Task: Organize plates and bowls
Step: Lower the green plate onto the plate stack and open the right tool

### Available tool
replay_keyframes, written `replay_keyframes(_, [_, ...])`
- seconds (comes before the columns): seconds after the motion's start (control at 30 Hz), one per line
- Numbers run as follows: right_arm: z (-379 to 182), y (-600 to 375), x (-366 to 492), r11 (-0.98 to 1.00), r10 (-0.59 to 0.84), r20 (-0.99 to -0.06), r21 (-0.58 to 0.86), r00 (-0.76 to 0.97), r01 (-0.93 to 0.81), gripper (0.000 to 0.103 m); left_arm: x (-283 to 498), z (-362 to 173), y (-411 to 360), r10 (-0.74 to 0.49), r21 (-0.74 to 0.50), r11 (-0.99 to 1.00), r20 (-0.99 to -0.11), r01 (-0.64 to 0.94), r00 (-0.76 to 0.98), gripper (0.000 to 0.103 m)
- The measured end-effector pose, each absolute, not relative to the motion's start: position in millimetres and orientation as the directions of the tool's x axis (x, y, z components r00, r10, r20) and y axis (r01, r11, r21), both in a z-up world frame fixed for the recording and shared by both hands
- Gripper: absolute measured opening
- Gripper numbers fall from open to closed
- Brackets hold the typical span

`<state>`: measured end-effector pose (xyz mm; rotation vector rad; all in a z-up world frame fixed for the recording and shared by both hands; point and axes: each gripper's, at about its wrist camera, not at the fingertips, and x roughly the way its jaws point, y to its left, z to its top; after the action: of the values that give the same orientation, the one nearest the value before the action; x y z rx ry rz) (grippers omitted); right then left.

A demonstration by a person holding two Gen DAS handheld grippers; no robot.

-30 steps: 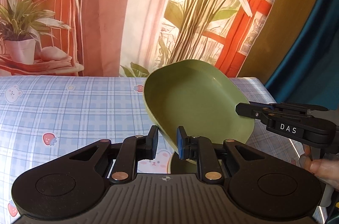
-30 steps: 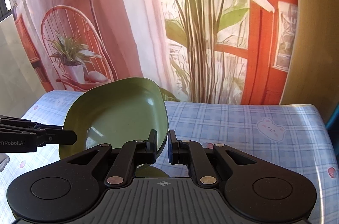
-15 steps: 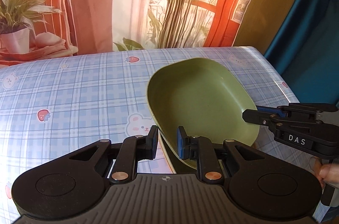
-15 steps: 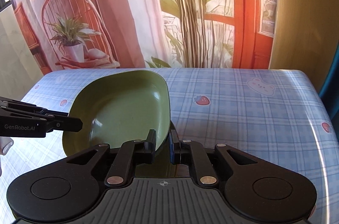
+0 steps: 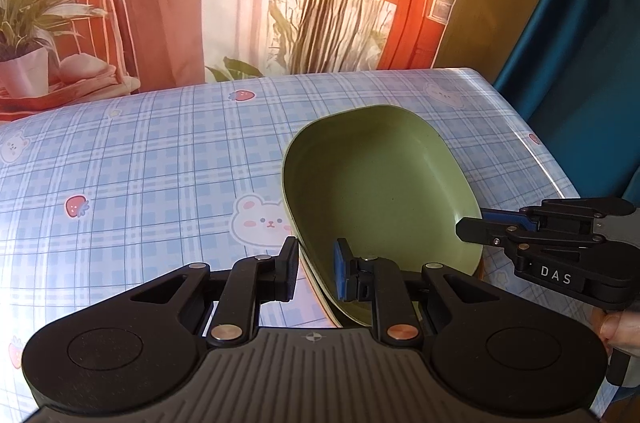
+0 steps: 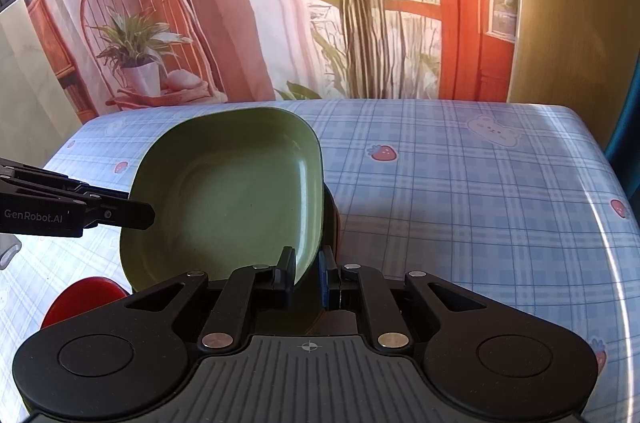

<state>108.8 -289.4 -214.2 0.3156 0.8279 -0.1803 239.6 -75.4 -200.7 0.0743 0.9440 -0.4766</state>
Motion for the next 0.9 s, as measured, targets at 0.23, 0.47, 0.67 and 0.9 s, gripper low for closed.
replay_keyframes(0.23, [-214.2,-288.6,102.2,0.94,-0.028,-0.756,0.203,0.654,0.274,0.011,237.3,-203.6,-75.0,-0.373,-0.166,0.889,-0.803,0.427,0.465,0.02])
replay_keyframes(0.47, [-213.3,-287.7,98.4,0.942,-0.026,-0.764,0.197,0.645,0.271,0.012,237.0,-205.6,-75.3,-0.384,-0.181,0.882,-0.813,0.435,0.439,0.02])
replay_keyframes(0.67, [-213.8,-286.9,96.5,0.944,-0.027,-0.769,0.191,0.639,0.269,0.012,235.7,-207.6,-75.1,-0.391,-0.189,0.878,-0.814,0.44,0.429,0.02])
replay_keyframes(0.9, [-212.7,-285.7,96.2,0.945,-0.04,-0.773,0.177,0.633,0.275,0.016,233.9,-203.2,-69.6,-0.395,-0.196,0.881,-0.807,0.431,0.439,0.021])
